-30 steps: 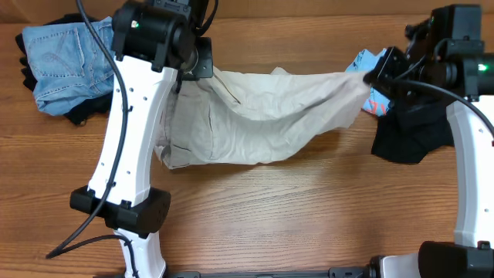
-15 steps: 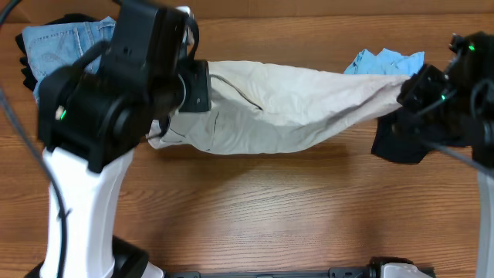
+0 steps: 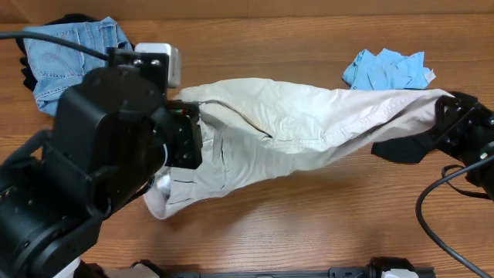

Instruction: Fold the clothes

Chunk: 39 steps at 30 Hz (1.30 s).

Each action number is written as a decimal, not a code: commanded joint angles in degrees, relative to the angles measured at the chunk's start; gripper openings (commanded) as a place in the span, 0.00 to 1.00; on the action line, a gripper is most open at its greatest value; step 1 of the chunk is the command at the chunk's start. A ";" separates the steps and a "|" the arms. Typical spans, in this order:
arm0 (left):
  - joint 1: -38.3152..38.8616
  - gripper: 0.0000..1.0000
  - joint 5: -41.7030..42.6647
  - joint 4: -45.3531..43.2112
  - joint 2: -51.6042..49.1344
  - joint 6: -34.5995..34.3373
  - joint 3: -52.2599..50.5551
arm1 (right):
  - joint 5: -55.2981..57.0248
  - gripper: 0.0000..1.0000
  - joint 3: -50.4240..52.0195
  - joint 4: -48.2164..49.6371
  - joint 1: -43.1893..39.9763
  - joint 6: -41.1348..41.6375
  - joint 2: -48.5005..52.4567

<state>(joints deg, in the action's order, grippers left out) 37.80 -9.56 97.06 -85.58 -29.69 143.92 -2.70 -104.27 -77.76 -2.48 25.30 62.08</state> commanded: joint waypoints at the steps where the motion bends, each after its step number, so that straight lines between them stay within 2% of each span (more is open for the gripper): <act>1: 0.13 0.04 0.24 -0.26 2.25 -1.25 0.46 | 1.84 0.04 -1.25 -0.17 0.02 0.52 0.15; 4: 0.13 0.04 -2.82 -0.26 4.04 -1.70 0.46 | 0.55 0.04 -1.25 0.15 0.02 0.50 0.17; 9: 0.09 0.04 -8.90 -0.26 3.54 -4.35 -0.52 | -8.76 0.04 -1.18 1.84 0.02 0.48 2.23; 12: 0.04 0.06 -9.09 -0.26 3.50 -6.32 -6.34 | -12.00 0.04 -1.18 1.77 0.46 -0.24 7.04; 16: 0.04 0.06 -11.76 -0.26 3.48 -12.09 -17.64 | -18.62 0.04 -1.18 4.72 4.57 -6.67 16.83; 19: -0.42 0.06 -12.48 -0.26 3.48 -14.75 -25.46 | -18.64 0.04 -1.18 7.15 7.34 -7.43 25.18; 26: -3.39 0.06 -10.93 -0.26 3.48 -20.81 -35.08 | -19.26 0.04 -1.18 13.53 9.29 -8.85 36.22; 33: -3.39 0.09 -9.31 -0.26 3.48 -26.32 -46.53 | -19.50 0.04 -1.14 16.55 11.06 -8.81 42.16; 37: -3.56 0.17 -15.34 -0.39 3.48 -33.70 -53.59 | -18.93 0.05 -1.11 19.02 14.97 -7.23 43.52; 39: -5.07 0.18 -15.54 -0.96 3.45 -33.79 -55.08 | -18.75 0.05 -1.07 20.20 16.68 -7.08 44.50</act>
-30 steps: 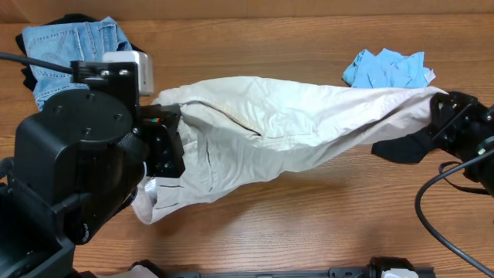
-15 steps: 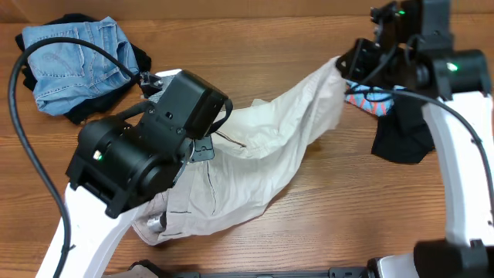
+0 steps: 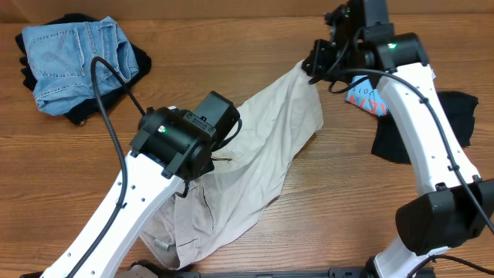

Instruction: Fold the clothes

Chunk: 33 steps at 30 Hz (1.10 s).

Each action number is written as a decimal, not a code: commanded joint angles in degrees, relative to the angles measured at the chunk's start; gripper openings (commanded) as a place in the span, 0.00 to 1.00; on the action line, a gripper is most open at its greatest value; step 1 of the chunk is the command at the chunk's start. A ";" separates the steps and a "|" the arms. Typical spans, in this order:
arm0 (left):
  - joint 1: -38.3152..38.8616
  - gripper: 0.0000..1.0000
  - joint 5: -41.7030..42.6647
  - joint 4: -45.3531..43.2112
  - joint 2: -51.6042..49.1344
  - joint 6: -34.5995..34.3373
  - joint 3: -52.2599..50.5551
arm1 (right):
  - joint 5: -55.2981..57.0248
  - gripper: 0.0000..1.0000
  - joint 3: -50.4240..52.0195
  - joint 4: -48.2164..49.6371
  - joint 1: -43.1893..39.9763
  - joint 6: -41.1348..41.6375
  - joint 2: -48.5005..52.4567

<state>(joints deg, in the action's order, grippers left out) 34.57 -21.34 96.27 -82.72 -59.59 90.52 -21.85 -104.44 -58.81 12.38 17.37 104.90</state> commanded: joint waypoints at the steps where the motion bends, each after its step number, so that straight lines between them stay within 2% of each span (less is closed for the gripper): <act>1: -2.93 0.18 -3.76 -0.22 0.59 -3.89 -1.97 | 0.79 0.09 -0.90 1.60 2.69 0.85 2.21; 2: -4.17 0.18 -3.67 -0.22 0.59 -3.85 -2.16 | 0.81 0.26 -0.90 1.81 3.28 0.83 2.47; 3: -5.18 0.22 -3.65 -0.02 0.61 -3.82 -2.32 | 0.81 0.27 -0.90 2.05 3.67 0.83 2.56; 4: -6.10 0.40 -3.65 0.42 0.59 -3.61 -2.32 | 0.79 0.33 -0.90 2.40 3.96 0.83 2.58; 5: -6.36 0.59 -3.76 0.55 0.61 -3.30 -2.32 | 0.76 0.53 -0.90 2.62 4.02 0.83 2.58; 6: -6.45 0.62 -3.91 0.55 0.61 -3.23 -2.32 | 0.79 0.73 -0.90 2.64 4.00 0.83 2.58; 7: -6.45 0.68 -4.59 0.55 0.61 -3.21 -2.32 | 0.79 0.78 -0.92 2.64 4.00 0.83 2.58; 8: -6.45 0.73 -4.74 0.52 0.61 -3.19 -2.32 | 0.79 0.79 -0.96 2.71 3.80 0.83 2.58; 10: -6.45 0.75 -4.74 0.55 0.61 -2.64 -2.32 | 0.76 0.83 -1.03 2.73 2.91 0.83 2.58; 11: -6.43 0.87 -4.44 0.55 0.61 -1.90 -2.32 | 0.79 0.90 -1.05 2.56 2.40 0.83 2.58; 13: -6.43 0.86 -3.37 0.55 0.61 -1.66 -2.29 | 0.76 0.98 -1.09 2.16 1.09 0.83 2.49; 16: -6.23 0.87 1.36 0.55 0.61 1.49 -2.32 | 0.68 1.00 -2.10 -1.18 -1.25 0.83 2.38; 17: -5.90 0.87 4.11 0.52 0.61 2.47 -2.34 | 0.68 0.97 -2.16 -2.86 -1.55 0.57 2.38; 20: -3.10 0.87 7.89 -1.38 0.61 2.80 -6.38 | 0.59 0.31 -1.99 -8.35 -0.59 -5.11 2.56; 21: -2.10 0.83 9.20 -3.56 0.61 2.82 -9.60 | 0.90 0.21 -1.68 -9.07 0.00 -6.95 2.56; 22: -1.66 0.75 10.73 -5.22 0.61 2.80 -12.02 | 1.73 0.15 -1.18 -9.25 0.44 -7.19 2.56; 23: -1.44 0.57 12.57 -7.08 0.61 2.82 -14.51 | 2.34 0.08 -0.24 -8.96 0.68 -7.19 2.60; 24: -1.44 0.24 14.43 -10.36 0.61 2.82 -18.47 | 2.25 0.04 1.40 -7.91 0.68 -7.19 2.60; 25: -1.44 0.09 15.08 -12.79 0.61 2.86 -20.70 | 2.25 0.04 2.43 -7.17 0.68 -7.21 2.60; 26: -1.44 0.04 15.28 -16.33 0.61 2.84 -23.69 | 2.25 0.04 4.90 -5.18 0.81 -7.19 2.60; 29: -1.51 0.04 17.25 -22.05 0.55 2.80 -28.44 | 2.23 0.04 10.69 -1.42 1.84 -7.21 2.60; 30: -1.55 0.04 20.46 -25.88 0.48 2.84 -31.54 | 2.23 0.04 13.90 0.76 2.69 -7.19 2.62; 33: -1.68 0.04 20.57 -30.77 0.48 2.78 -35.91 | 2.05 0.04 18.75 5.44 4.11 -7.19 2.95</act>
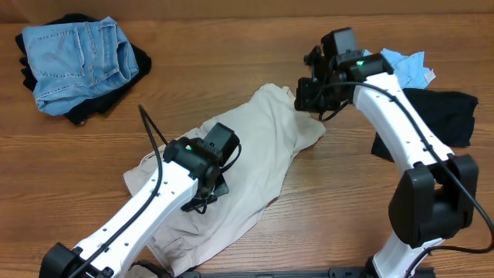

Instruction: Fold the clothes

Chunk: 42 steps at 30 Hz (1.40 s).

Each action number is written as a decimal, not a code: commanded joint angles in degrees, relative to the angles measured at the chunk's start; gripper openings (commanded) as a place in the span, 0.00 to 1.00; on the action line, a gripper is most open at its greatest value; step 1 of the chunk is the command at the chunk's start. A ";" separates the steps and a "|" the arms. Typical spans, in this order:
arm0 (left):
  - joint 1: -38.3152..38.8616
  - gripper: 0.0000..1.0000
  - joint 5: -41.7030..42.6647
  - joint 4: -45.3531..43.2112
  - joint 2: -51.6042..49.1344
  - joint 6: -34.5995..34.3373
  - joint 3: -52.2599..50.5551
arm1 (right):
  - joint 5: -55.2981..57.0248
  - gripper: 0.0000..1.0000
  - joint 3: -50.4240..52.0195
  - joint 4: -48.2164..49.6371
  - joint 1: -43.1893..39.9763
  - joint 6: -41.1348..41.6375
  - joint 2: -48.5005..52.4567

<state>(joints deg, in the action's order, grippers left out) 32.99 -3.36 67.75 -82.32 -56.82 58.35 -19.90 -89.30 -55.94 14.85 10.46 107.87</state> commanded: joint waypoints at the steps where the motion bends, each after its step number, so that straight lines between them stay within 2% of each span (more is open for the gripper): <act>1: -0.37 0.04 2.62 -3.21 0.09 0.00 -4.70 | 0.09 0.04 4.37 3.32 1.99 -0.26 0.37; 7: -1.62 0.04 4.11 -6.97 -0.50 -0.63 -9.99 | -1.42 0.04 4.66 6.01 2.89 0.37 8.52; 10: -1.64 0.04 8.81 -10.19 -0.61 -0.35 -12.83 | -1.40 0.04 4.66 7.08 2.86 1.38 11.74; 18: -1.97 0.05 8.87 -12.39 -0.61 -0.59 -17.86 | 4.83 0.04 4.66 11.21 1.77 4.52 12.70; 24: -10.58 0.04 9.16 -16.06 -2.03 2.69 -19.04 | 4.79 0.04 4.72 11.21 -0.68 4.52 12.72; 30: -15.85 0.04 9.40 -23.85 -11.93 6.25 -18.99 | 4.87 0.04 9.27 13.07 -0.68 4.13 12.87; 34: -20.74 0.04 9.33 -25.79 -17.03 11.56 -16.06 | 5.64 0.04 9.75 13.25 -2.36 5.29 13.14; 37: -23.98 0.04 8.63 -25.27 -17.35 15.30 -11.69 | 13.03 0.04 9.75 11.72 -4.96 10.84 13.14; 42: -25.75 0.04 6.71 -24.33 -17.42 17.29 -2.73 | 13.88 0.04 9.75 8.04 -10.16 13.86 13.14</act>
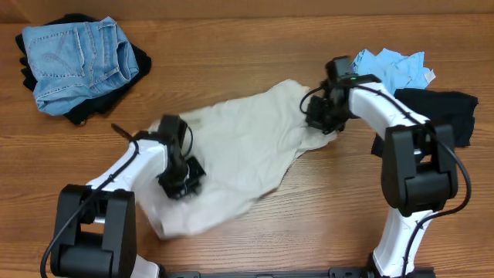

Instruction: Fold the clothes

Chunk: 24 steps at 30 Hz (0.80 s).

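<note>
A beige garment (239, 147) lies spread across the middle of the table, running from the near left to the far right with some wrinkles. My left gripper (182, 185) is low over its left part, blurred, and its jaws cannot be made out. My right gripper (319, 123) sits at the garment's right edge, touching the cloth. From overhead its fingers are hidden under the wrist.
Blue jeans (77, 50) lie folded on a dark garment at the back left. At the back right is a crumpled light blue cloth (392, 68), with a black garment (440, 116) just in front of it, close to the right arm.
The beige garment lies flatter and reaches further left. My left gripper has shifted a little left on it. My right gripper has moved right and nearer, to the cloth's right edge.
First both grippers held the beige garment stretched in the air across the table. Then it hung slanted from the right gripper at the back to the left gripper mid-table. Then it lay bunched on the table, and now it lies spread out.
</note>
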Each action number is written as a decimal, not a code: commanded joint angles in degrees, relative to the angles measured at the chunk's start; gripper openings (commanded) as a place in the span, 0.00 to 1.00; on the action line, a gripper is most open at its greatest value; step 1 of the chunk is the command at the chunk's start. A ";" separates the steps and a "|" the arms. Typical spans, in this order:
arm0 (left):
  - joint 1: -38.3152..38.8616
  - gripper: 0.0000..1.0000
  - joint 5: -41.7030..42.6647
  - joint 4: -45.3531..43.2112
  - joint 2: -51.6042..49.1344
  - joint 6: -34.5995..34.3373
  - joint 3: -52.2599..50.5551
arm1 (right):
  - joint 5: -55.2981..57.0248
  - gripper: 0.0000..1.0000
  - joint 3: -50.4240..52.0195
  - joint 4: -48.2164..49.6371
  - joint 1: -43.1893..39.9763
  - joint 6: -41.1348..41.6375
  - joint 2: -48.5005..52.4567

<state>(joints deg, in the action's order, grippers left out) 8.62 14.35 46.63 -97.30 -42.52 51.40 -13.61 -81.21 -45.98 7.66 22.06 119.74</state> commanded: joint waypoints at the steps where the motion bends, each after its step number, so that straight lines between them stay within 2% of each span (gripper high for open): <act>1: -1.38 0.04 -11.61 -3.48 -2.45 3.32 4.94 | 7.63 0.04 1.66 -2.80 -3.43 2.62 1.27; 6: -2.49 0.04 -17.94 -5.11 -2.45 6.58 8.48 | 10.47 0.04 1.66 -8.44 -3.58 8.68 1.25; 8: -3.89 0.04 -21.33 -1.07 -2.47 7.26 11.91 | 15.15 0.04 1.66 -11.47 -3.34 14.45 0.70; 10: -5.16 0.04 -27.50 5.77 -2.45 7.26 17.94 | 17.44 0.04 1.66 -12.92 -3.17 16.76 -1.53; 13: -5.14 0.04 -30.91 15.37 -2.45 7.28 27.71 | 17.49 0.04 1.64 -12.94 -3.17 16.50 -7.65; 16: -4.48 0.04 -28.72 21.18 -2.43 7.26 35.98 | 16.63 0.04 1.64 -12.87 -3.13 12.59 -16.92; 18: -3.15 0.04 -22.47 20.11 -2.43 10.19 37.55 | 8.74 0.17 1.64 -11.13 -3.13 4.00 -21.00; 20: -0.48 0.04 -14.16 17.22 -2.73 14.14 37.35 | -0.48 0.44 1.66 -9.35 -3.13 -2.73 -21.68; 22: 3.45 0.07 -11.30 14.53 -3.91 14.21 36.83 | -3.26 0.53 1.73 -8.55 -3.13 -4.57 -20.63; 23: 4.92 0.09 -11.32 14.08 -5.14 14.21 36.81 | -3.72 0.52 1.77 -8.33 -3.10 -4.57 -20.06; 24: 6.29 0.10 -11.23 13.62 -7.06 13.94 36.81 | -4.96 0.46 1.77 -8.31 -3.08 -4.59 -19.23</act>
<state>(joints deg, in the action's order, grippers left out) 11.33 -1.28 61.14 -100.47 -30.57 87.59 -13.08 -79.42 -54.76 4.60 21.08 98.72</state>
